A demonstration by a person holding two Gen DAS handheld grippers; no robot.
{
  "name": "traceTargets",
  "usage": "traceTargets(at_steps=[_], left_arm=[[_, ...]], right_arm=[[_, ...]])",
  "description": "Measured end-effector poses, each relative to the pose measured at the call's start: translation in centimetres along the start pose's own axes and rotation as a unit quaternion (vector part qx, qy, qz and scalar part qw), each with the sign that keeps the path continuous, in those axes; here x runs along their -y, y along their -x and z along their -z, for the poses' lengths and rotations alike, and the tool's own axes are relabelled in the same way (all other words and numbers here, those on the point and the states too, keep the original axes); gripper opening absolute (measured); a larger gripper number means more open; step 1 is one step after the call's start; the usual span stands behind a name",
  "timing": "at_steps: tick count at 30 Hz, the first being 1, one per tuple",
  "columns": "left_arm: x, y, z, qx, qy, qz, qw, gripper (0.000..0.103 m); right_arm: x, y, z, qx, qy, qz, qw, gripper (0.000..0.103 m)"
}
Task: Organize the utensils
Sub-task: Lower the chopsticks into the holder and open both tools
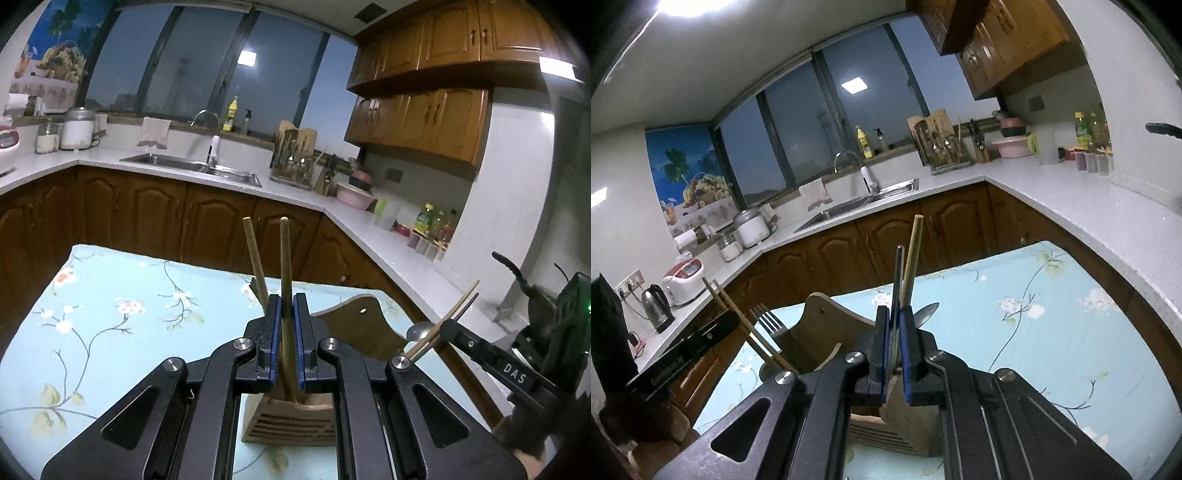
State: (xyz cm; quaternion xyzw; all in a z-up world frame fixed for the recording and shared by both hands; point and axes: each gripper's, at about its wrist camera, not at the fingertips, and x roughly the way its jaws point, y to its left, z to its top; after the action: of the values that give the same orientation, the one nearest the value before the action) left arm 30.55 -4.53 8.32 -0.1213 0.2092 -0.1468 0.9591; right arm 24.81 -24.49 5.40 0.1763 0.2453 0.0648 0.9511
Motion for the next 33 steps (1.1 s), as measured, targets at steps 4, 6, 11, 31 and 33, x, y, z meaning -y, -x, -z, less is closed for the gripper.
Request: traceTargets(at_steps=[4, 6, 11, 31, 33], left_arm=[[-0.3, -0.1, -0.1, -0.007, 0.004, -0.004, 1.0000, 0.006], [-0.5, -0.2, -0.3, -0.010, 0.006, -0.004, 0.9999, 0.006], [-0.9, -0.4, -0.6, -0.025, 0.016, -0.004, 0.9995, 0.009], [-2.4, 8.9, 3.6, -0.033, 0.037, -0.033, 0.9982, 0.090], [-2.5, 9.8, 4.5, -0.042, 0.036, -0.037, 0.9978, 0.090]], right_arm=[[0.0, -0.1, -0.1, -0.006, -0.001, 0.001, 1.000, 0.006], [0.2, -0.3, -0.3, -0.007, -0.004, -0.001, 1.000, 0.007], [0.7, -0.5, -0.1, -0.016, -0.015, -0.004, 1.000, 0.011], [1.4, 9.2, 2.6, 0.029, -0.048, -0.011, 0.998, 0.095], [1.6, 10.0, 3.8, 0.021, -0.051, -0.008, 0.998, 0.095]])
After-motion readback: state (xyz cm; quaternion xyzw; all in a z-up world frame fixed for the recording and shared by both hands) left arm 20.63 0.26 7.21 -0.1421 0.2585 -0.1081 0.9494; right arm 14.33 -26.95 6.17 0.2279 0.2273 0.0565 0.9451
